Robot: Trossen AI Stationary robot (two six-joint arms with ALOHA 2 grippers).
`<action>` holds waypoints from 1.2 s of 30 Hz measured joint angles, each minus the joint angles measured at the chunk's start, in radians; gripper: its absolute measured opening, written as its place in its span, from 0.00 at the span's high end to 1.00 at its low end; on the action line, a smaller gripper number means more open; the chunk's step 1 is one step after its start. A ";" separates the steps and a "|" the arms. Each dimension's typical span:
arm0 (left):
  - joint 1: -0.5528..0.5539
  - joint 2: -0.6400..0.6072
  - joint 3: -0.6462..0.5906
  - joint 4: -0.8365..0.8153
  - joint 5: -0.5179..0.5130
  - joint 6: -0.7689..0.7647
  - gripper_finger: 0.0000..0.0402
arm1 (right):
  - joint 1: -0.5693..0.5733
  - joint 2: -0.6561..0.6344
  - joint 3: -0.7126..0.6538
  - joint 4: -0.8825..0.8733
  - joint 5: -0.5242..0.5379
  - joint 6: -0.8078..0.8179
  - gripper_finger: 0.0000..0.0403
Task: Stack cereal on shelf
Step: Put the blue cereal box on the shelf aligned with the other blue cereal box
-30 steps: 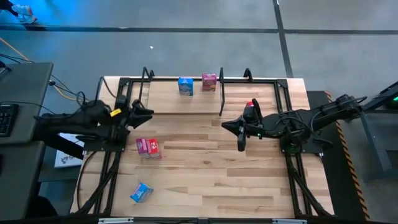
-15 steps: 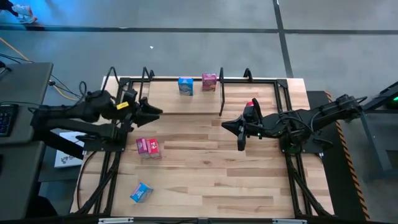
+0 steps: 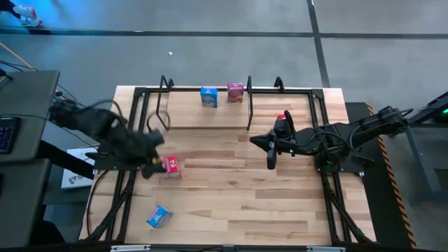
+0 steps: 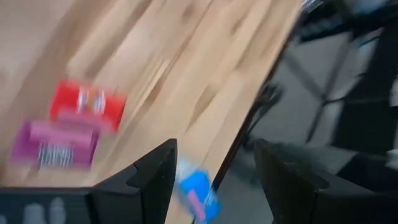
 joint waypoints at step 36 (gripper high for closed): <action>-0.504 0.534 0.034 -0.033 -0.062 -0.793 0.48 | 0.000 0.037 0.000 -0.165 0.001 -0.018 1.00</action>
